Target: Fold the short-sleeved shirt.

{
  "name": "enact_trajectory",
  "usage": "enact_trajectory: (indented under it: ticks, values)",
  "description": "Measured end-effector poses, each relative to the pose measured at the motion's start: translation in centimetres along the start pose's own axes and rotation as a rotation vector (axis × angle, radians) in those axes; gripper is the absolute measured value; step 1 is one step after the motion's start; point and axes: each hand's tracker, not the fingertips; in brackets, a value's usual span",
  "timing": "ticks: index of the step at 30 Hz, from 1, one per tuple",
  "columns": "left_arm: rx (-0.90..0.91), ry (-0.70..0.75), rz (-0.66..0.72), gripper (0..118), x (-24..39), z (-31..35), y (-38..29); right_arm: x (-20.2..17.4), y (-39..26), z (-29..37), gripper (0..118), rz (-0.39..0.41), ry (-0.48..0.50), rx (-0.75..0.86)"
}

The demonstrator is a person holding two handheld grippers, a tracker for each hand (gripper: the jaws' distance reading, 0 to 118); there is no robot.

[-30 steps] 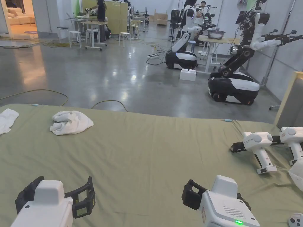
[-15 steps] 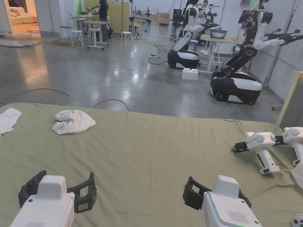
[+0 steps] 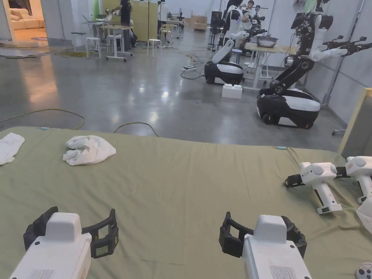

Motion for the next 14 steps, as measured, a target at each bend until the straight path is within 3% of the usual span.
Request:
enact_trajectory:
  ticks: [14]
  values:
    - [-0.005,0.0,0.01,109,-0.05,-0.1,0.09,0.27,-0.13,-0.32,113,-0.021,-0.015,-0.018]
